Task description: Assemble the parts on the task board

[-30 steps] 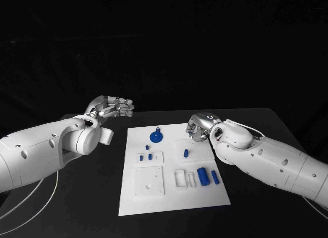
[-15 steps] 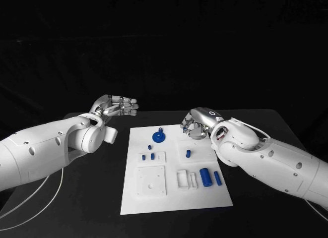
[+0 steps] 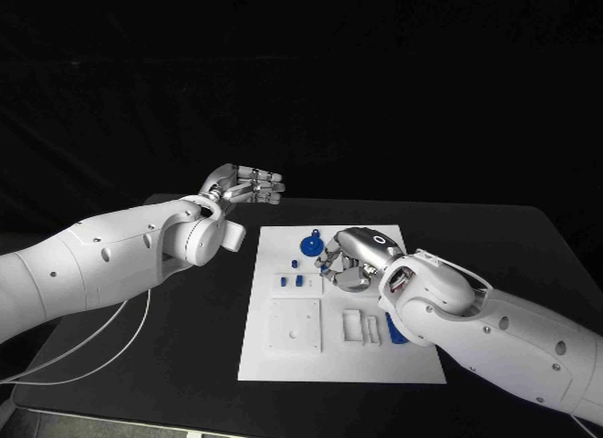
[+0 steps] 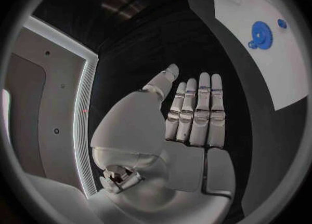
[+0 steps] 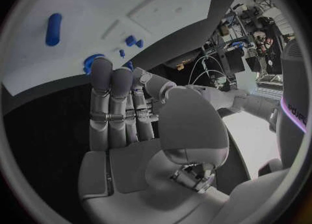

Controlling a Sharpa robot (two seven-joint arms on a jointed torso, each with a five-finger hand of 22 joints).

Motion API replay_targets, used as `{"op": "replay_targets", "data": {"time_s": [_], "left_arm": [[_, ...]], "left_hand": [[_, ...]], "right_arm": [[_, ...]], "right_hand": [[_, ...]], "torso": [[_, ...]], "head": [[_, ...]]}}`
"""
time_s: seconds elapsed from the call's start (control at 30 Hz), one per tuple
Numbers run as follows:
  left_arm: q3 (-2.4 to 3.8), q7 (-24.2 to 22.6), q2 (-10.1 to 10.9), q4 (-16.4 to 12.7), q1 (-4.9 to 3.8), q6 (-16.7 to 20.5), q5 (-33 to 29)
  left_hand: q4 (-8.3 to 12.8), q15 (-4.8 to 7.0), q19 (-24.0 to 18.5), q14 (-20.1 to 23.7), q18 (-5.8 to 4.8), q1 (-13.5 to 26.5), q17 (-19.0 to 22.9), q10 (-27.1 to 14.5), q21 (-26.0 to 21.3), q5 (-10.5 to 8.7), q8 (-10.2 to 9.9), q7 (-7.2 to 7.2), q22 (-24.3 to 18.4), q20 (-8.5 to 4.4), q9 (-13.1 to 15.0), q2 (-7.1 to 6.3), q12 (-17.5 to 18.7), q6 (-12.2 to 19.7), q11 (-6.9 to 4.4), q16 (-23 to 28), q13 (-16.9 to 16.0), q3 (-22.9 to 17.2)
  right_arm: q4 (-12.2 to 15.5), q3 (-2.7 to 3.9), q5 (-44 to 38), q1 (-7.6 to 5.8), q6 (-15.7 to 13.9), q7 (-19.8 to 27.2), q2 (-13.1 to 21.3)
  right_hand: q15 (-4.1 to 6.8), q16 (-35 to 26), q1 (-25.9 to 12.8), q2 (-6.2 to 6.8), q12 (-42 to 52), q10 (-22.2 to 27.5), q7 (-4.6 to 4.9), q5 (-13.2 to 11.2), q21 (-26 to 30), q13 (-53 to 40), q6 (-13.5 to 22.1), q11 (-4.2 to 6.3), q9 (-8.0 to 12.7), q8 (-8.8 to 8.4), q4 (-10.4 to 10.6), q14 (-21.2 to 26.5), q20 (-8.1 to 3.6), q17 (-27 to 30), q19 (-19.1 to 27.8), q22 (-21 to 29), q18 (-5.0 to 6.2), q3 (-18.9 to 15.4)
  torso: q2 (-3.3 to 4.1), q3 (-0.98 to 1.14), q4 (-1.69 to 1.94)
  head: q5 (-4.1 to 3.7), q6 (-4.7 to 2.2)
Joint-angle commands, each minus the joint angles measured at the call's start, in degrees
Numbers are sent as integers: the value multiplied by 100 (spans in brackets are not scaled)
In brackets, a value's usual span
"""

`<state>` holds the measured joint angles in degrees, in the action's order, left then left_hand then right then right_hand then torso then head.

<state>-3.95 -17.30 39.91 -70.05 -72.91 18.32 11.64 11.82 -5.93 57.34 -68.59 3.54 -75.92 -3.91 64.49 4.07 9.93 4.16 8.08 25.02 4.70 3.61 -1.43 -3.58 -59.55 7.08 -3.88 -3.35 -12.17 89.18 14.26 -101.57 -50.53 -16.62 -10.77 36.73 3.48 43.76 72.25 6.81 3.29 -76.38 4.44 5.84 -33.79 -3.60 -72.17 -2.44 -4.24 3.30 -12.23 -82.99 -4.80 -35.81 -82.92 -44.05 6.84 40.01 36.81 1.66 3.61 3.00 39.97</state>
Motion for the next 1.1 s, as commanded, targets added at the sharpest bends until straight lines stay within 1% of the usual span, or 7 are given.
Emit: {"op": "replay_targets", "data": {"time_s": [0.03, 0.17, 0.4, 0.63, 0.77, 0.97, 1.1], "left_arm": [[7, -97, -44, 33, -12, -36, -41], [7, -94, -81, 64, -13, -40, -44], [6, -85, -133, 83, -13, -62, -45], [6, -78, -156, 92, -13, -79, -45], [5, -73, -160, 97, -13, -85, -45], [5, -63, -172, 106, -13, -92, -45], [4, -61, -181, 106, -13, -96, -45]], "left_hand": [[17, 2, 40, -4, -42, 17, -6, 1, 32, -5, -14, 11, -4, 13, -4, 58, 22, 16, 16, 19, 7, 4], [13, 1, 41, -2, -43, 17, -6, 1, 31, -8, -15, 13, -16, 14, -4, 58, 22, 17, 17, 19, 7, 11], [10, 0, 42, 0, -43, 17, -6, 0, 31, -11, -15, 14, -25, 15, -4, 58, 22, 18, 17, 19, 7, 18], [10, 0, 42, 0, -43, 17, -6, 0, 31, -11, -15, 14, -25, 15, -4, 58, 22, 18, 17, 19, 7, 18], [3, -2, 43, 8, -43, 7, -6, -4, 29, -13, -16, 16, -52, 18, -4, 62, 21, 25, 18, 20, 7, 28], [3, -2, 43, 8, -43, 7, -6, -4, 29, -13, -16, 16, -52, 18, -4, 62, 21, 25, 18, 20, 7, 28], [-4, -4, 45, 10, -43, 0, -6, -7, 29, -17, -15, 15, -73, 20, -4, 60, 21, 27, 19, 19, 6, 40]], "right_arm": [[29, -68, -187, 82, -22, 123, -97], [19, -170, -292, 162, 14, 117, -199], [-46, -329, -443, 202, 80, 73, -254], [-129, -417, -551, 242, 46, 52, -308], [-169, -476, -591, 269, 32, 47, -323], [-238, -534, -630, 286, 18, 31, -325], [-281, -553, -646, 291, 14, 32, -340]], "right_hand": [[37, 31, 46, -19, 13, -149, 17, 33, 51, 6, -24, 96, -4, 37, 6, -16, -32, 10, -17, -31, 103, -7], [37, 33, 45, -18, 13, -149, 16, 30, 60, 6, -26, 96, -5, 38, 0, -17, -32, 10, -22, -43, 105, -6], [37, 38, 42, -24, 12, -145, 17, 32, 78, 6, -26, 94, -4, 37, -10, -19, -29, 12, -31, -67, 102, -9], [37, 50, 36, -29, 13, -145, 17, 34, 112, 6, -26, 94, -4, 37, -23, -13, -30, 15, -42, -124, 98, -6], [38, 53, 35, -29, 12, -147, 16, 22, 121, 6, -31, 94, -4, 38, -29, -16, -30, 17, -48, -138, 94, -2], [38, 53, 35, -29, 12, -147, 16, 22, 121, 6, -31, 94, -4, 38, -29, -16, -30, 17, -48, -138, 94, -2], [37, 59, 29, -27, 12, -151, 13, 23, 175, 6, -40, 95, -3, 39, -43, -11, -31, 32, -63, -204, 89, 14]], "torso": [[3, 3, 6], [3, 6, 9], [6, -8, -13], [4, 5, 6], [1, 5, 19], [10, 1, -5], [9, 5, 0]], "head": [[101, 30], [159, 73], [244, 99], [285, 127], [306, 148], [321, 155], [327, 153]]}}
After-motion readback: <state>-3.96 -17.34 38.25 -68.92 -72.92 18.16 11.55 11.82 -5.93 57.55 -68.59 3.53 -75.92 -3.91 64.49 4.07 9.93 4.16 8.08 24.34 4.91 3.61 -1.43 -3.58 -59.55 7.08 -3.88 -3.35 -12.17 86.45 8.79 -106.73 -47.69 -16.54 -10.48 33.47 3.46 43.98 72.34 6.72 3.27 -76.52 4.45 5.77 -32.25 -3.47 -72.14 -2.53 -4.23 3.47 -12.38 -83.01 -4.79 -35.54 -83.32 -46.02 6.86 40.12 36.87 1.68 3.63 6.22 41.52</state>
